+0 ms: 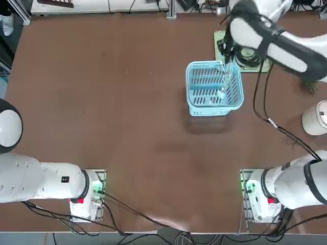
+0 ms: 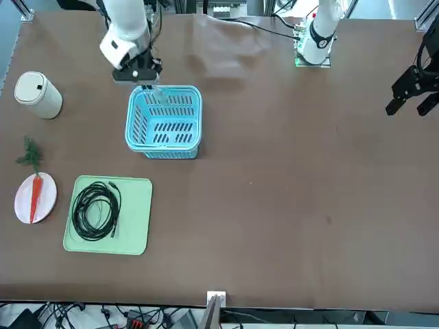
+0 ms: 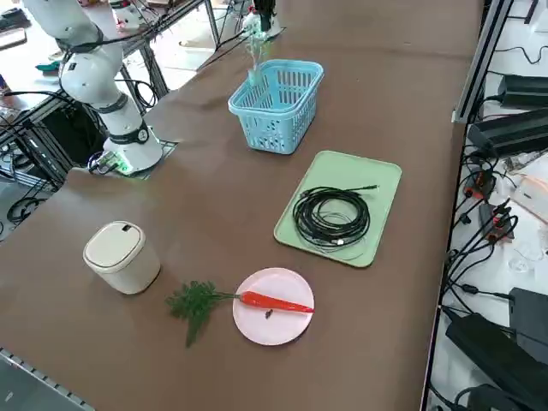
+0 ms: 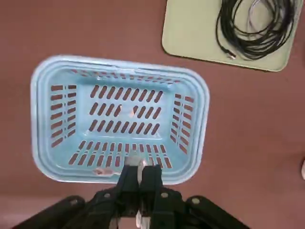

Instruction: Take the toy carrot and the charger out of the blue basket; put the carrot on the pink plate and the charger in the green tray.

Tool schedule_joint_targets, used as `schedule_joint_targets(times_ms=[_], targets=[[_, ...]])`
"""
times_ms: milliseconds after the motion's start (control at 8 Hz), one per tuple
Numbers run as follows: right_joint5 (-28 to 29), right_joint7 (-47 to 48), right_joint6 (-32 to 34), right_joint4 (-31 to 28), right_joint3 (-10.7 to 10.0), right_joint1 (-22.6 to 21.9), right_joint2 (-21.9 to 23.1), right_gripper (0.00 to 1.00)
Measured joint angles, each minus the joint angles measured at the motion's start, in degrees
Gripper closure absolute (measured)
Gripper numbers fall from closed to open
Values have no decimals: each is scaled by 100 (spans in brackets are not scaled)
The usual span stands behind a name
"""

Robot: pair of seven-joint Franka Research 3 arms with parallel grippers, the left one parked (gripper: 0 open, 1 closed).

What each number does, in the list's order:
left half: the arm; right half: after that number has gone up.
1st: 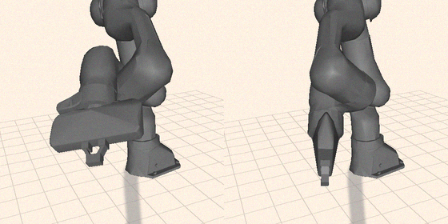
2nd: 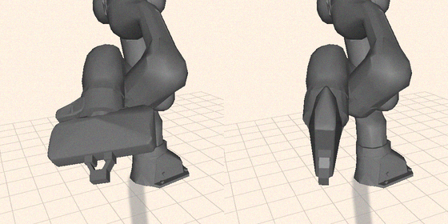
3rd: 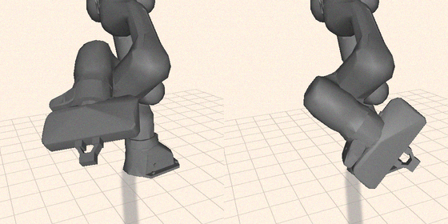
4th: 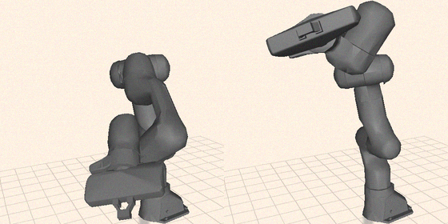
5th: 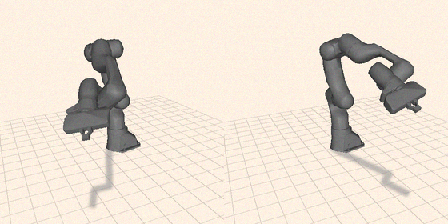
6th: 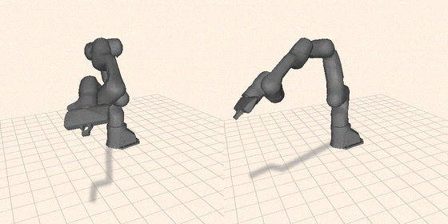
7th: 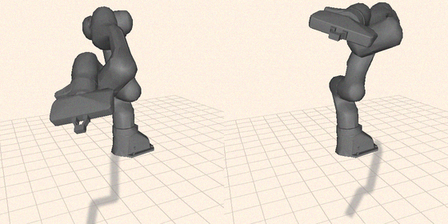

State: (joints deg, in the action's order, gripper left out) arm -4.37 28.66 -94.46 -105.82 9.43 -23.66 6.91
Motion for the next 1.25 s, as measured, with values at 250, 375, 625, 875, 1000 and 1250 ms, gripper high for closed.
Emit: schedule_joint_targets(times_ms=[250, 375, 625, 875, 1000, 1250], targets=[[0, -361, 242, 546, -63, 389, -101, 98], [1, -665, 383, 809, -78, 633, -220, 98], [2, -1249, 616, 1419, -112, 1145, -669, 98], [2, -1628, 631, 1918, -127, 1504, -1275, 98], [2, -1739, 621, 2170, -128, 1591, -1627, 98], [1, -1891, 476, 2636, -128, 1678, -2324, 98]])
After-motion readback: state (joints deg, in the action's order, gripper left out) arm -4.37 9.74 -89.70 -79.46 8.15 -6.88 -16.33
